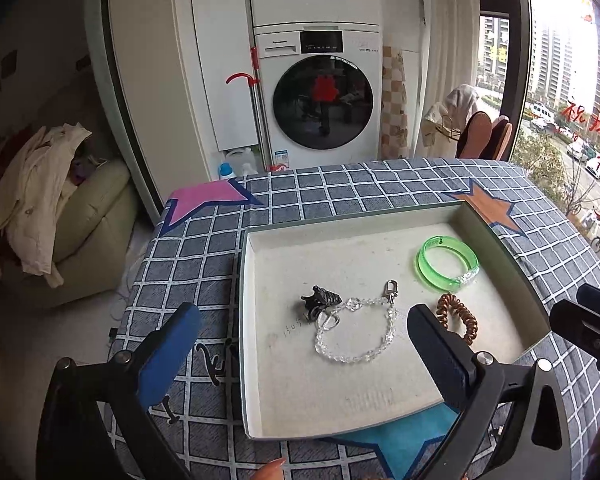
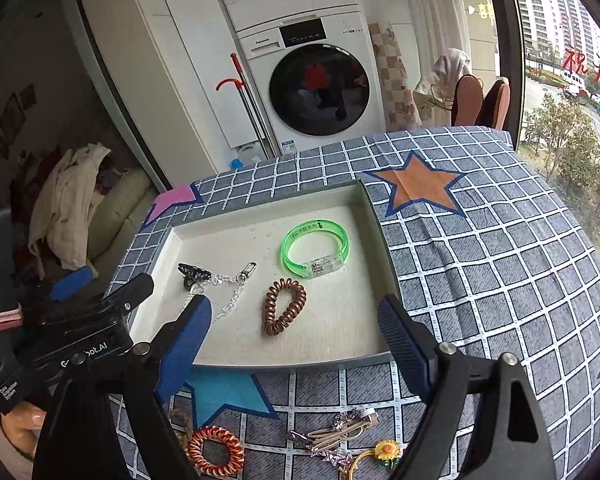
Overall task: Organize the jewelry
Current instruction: 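Withdraw both tools from the tray toward the remaining jewelry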
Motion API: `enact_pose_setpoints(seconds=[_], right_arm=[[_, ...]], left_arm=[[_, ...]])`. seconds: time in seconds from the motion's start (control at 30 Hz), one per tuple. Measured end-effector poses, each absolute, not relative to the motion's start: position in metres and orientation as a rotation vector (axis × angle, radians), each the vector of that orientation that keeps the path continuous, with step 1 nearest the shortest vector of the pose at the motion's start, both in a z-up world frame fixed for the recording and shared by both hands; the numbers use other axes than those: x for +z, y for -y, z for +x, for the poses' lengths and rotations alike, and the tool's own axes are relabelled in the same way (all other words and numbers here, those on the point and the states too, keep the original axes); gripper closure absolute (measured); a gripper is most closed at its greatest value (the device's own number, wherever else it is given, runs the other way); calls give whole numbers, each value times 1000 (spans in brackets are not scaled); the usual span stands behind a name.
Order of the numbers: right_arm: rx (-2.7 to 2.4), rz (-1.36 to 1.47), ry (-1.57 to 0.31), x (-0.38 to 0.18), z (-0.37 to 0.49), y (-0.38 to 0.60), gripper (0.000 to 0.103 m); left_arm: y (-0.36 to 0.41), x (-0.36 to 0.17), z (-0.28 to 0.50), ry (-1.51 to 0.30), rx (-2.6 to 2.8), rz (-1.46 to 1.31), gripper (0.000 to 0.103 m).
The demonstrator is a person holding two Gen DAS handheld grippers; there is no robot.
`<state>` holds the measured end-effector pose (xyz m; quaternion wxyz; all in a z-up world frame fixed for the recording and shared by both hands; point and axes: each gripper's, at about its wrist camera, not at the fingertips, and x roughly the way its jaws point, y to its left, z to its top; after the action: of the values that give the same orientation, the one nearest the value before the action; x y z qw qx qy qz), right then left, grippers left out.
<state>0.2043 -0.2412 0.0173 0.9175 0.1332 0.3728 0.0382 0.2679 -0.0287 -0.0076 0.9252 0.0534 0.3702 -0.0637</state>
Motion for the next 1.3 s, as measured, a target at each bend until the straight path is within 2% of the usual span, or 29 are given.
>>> enact_pose_setpoints(seconds=[0.33,0.8,1.0,1.3], right_arm=[[95,284,-698,38,172,238,16],[152,195,-747,50,118,225,16],[155,173,-771,38,90,227,15],[115,181,-898,-18,61,244,15]], left_arm=[[22,-7,235,-765,-153,111,0],[4,4,141,-743,-148,122,0],[0,-1,108,-752,-153,119,0],[-13,-37,85,-835,-127,89,0]])
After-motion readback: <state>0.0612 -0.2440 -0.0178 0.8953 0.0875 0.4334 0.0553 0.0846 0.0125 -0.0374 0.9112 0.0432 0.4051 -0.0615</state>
